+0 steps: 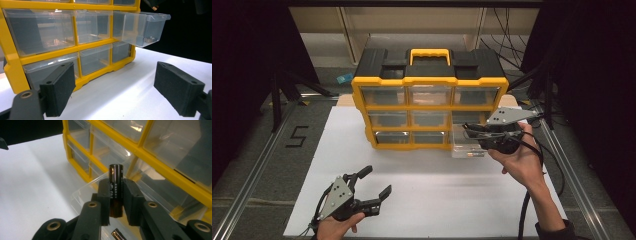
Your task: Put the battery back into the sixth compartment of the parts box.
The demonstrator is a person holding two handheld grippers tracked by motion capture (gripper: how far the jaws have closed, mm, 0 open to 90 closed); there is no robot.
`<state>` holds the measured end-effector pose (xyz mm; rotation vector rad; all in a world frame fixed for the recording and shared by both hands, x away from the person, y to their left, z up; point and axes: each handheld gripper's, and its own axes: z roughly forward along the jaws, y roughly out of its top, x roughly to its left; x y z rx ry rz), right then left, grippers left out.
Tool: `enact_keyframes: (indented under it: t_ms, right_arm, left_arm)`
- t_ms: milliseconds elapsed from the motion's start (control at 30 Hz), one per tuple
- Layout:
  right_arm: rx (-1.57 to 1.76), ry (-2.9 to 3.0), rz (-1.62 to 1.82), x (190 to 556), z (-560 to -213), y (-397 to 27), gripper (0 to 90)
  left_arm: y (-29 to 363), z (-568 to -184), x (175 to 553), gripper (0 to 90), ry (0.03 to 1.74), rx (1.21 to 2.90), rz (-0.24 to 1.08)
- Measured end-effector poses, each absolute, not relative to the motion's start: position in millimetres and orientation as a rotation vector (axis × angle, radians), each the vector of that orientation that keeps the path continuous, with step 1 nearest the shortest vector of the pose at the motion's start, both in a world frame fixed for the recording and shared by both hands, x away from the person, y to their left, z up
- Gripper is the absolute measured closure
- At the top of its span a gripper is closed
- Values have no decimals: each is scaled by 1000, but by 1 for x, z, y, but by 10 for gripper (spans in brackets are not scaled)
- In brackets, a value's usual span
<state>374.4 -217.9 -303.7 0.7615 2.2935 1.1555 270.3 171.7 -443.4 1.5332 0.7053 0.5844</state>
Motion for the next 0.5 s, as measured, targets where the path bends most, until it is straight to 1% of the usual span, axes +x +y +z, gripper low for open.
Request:
enact_keyframes:
  t_ms: [433, 500]
  right_arm:
    - [798, 2319, 1127, 385, -315, -214, 764]
    - [807, 2333, 1131, 386, -318, -212, 746]
  left_arm:
    - [172, -444, 271, 168, 701, 1536, 586]
    - [172, -443, 270, 167, 706, 1532, 584]
